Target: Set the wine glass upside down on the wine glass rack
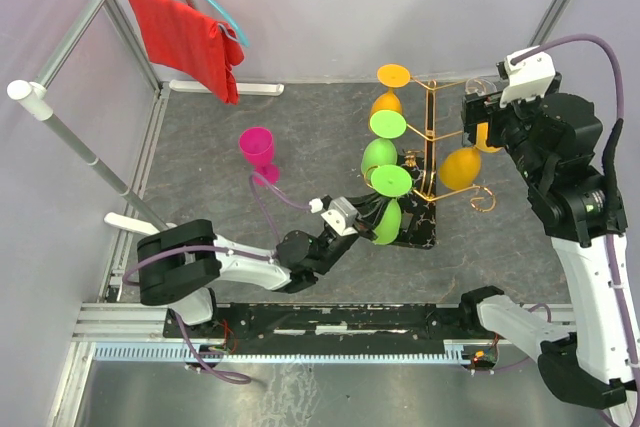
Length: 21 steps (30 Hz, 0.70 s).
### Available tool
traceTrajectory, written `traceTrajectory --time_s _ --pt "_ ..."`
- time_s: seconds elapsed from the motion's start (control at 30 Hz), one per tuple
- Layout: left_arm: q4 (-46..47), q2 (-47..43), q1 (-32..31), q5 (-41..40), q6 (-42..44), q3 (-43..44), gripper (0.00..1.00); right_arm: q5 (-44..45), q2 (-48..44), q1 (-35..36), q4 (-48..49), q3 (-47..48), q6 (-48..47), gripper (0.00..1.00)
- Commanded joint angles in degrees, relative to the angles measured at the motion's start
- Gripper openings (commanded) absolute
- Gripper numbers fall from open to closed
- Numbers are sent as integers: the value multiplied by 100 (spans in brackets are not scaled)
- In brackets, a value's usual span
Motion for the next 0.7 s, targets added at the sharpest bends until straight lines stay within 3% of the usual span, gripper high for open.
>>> traceTrajectory --time_s 0.0,0.67 --pt "730 -20 199 -325 -181 37 3 86 -114 -17 90 30 -86 100" --pt "1303 -252 546 -625 153 -680 3 -11 -125 -18 208 -118 3 100"
